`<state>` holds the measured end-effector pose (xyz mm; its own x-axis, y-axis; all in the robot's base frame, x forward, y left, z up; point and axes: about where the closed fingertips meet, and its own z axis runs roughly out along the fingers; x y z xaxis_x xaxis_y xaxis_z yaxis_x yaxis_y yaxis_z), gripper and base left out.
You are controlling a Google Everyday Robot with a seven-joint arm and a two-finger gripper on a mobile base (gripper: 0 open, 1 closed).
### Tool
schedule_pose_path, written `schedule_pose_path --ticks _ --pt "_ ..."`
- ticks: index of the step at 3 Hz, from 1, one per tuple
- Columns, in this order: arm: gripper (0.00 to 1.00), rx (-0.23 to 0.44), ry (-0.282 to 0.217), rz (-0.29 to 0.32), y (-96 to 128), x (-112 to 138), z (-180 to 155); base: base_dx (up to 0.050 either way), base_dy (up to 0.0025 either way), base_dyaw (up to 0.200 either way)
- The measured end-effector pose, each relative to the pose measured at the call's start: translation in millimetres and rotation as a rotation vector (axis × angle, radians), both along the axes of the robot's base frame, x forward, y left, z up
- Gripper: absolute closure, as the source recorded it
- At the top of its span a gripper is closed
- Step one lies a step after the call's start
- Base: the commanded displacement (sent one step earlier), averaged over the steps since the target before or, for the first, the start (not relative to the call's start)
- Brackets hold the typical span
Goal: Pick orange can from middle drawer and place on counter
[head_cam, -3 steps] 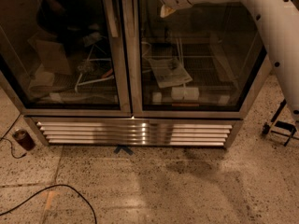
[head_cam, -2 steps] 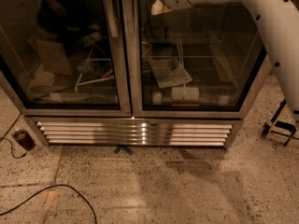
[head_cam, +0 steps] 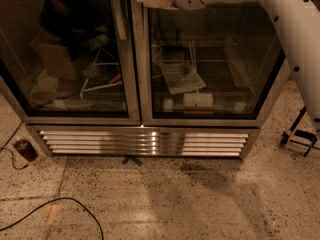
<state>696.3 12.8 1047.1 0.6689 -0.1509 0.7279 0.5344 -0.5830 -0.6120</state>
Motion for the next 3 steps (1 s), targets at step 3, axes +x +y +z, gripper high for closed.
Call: schedule_pose_path --ticks 3 --pt "1.0 0.011 -0.012 0.004 8.5 2.8 -7.2 0.0 0.0 0.0"
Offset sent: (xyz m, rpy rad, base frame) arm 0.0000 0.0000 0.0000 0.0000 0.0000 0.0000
